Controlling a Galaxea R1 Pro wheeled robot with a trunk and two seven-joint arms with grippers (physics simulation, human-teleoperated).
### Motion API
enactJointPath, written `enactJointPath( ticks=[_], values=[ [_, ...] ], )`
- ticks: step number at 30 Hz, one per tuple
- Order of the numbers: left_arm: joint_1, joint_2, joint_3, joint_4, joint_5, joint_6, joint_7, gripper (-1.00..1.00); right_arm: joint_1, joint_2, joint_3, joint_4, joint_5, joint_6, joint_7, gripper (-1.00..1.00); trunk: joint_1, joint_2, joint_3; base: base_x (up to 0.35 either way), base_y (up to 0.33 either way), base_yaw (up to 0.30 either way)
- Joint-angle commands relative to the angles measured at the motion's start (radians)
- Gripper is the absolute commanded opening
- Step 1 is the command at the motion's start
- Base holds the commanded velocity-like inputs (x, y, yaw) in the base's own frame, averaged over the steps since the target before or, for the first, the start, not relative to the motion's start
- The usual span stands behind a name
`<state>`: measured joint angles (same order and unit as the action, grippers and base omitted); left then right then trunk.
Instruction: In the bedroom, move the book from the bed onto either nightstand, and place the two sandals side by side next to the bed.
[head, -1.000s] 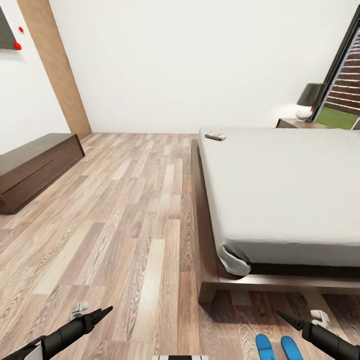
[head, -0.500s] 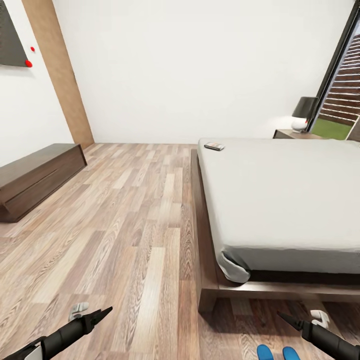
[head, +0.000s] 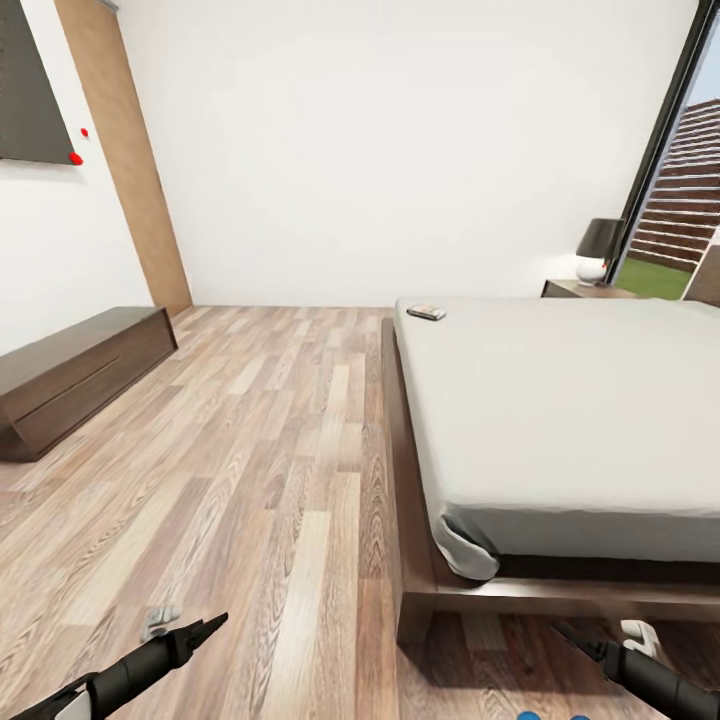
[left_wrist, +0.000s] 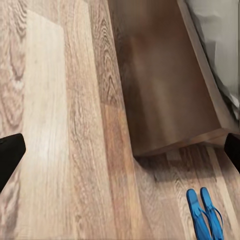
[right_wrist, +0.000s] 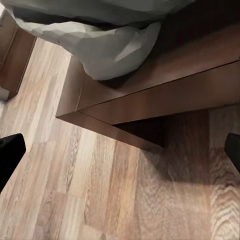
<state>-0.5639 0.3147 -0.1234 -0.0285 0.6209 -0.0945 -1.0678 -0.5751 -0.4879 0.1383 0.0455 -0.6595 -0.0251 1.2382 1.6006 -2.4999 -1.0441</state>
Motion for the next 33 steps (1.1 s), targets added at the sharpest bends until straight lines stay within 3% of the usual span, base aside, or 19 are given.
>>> enactJointPath(
  ticks=[1,33],
  values=[
    [-0.001,0.000,-0.009,0.001,0.005,-0.010,-0.001,1.00,-0.002,0.000,0.009,0.004,-0.008,-0.003,0.004,1.00,-0.001,0.000,0.003,0.000,0.000,0.000],
    [-0.001,-0.001,-0.010,0.001,0.005,-0.010,0.001,1.00,-0.002,0.004,0.009,0.004,-0.008,-0.003,0.003,1.00,-0.123,0.224,0.103,0.000,0.000,0.000]
  ],
)
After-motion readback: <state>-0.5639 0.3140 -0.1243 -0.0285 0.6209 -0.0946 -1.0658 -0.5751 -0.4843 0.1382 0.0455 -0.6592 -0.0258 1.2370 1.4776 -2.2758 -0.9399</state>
